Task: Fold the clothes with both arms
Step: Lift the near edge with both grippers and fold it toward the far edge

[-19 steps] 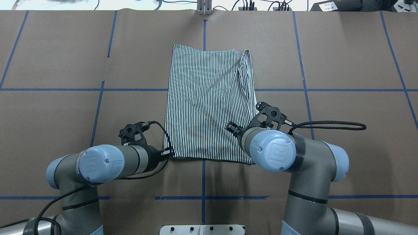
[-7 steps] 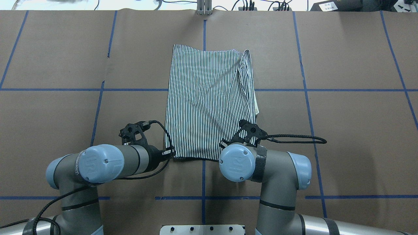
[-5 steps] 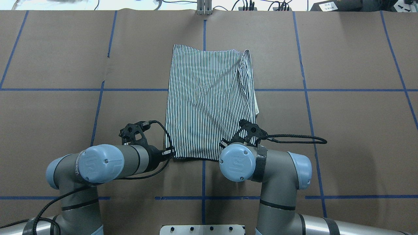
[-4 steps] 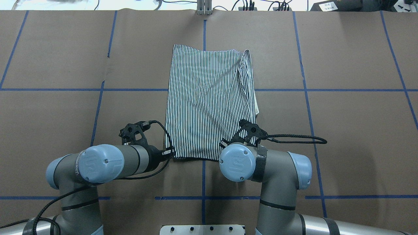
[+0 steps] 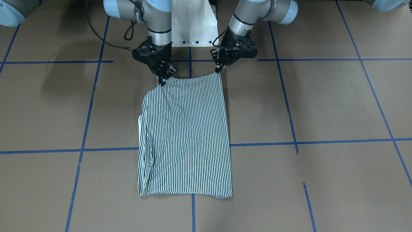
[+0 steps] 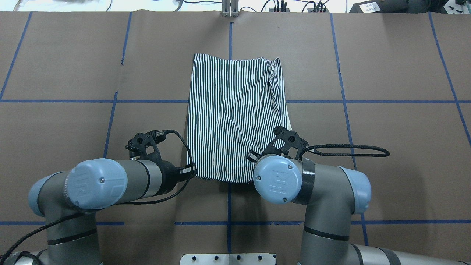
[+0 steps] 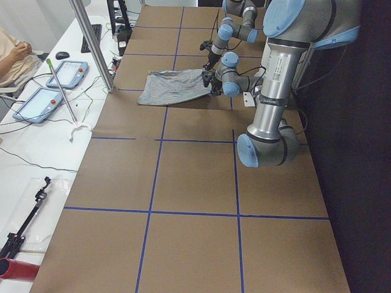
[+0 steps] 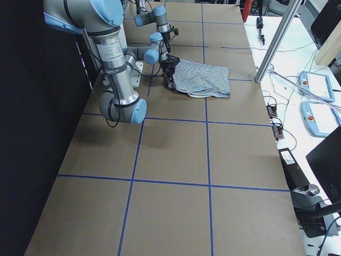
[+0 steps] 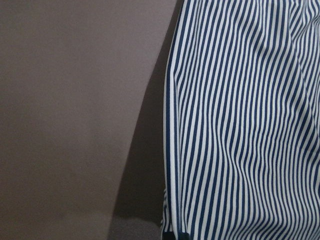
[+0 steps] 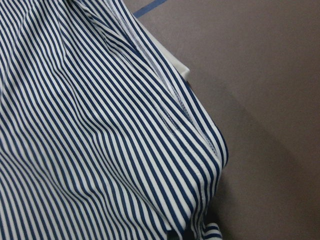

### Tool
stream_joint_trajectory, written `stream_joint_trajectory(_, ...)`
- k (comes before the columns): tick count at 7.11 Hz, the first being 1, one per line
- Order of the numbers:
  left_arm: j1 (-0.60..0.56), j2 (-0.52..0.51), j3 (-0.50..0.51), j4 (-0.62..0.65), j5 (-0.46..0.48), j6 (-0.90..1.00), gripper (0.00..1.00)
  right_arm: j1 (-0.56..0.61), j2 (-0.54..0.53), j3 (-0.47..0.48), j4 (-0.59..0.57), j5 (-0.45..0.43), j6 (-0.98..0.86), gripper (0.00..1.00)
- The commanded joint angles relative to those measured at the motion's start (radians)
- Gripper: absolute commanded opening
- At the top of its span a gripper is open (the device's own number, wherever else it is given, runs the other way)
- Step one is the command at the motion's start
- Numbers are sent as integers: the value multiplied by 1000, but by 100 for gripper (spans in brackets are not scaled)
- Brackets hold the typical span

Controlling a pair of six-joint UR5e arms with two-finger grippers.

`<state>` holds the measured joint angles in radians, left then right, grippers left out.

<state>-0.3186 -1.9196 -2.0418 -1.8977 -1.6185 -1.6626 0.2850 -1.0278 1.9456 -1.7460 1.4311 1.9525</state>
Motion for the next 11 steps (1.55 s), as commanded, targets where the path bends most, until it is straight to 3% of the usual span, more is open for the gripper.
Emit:
stream_joint_trajectory(1,1,-7,-263,290,-49,6,0,-10,6,235,-218,17,3,0)
stream_joint_trajectory(2,1,-9,-356,386,-50,6,0,-18,6,347,-312,32,3,0)
stream_joint_trajectory(3,4,-25,-369,420,-73,6,0,-27,6,358,-335,35,5,0)
stream_joint_trajectory(5,-51,-70,-239,411,-69,87,0,-27,29,252,-293,25,-7,0)
stream_joint_trajectory(7,-153,-159,-39,366,-69,174,0,81,77,62,-120,19,-82,0)
stream_joint_trajectory(11,-243,-190,233,137,-70,248,0,221,195,-381,219,23,-175,0)
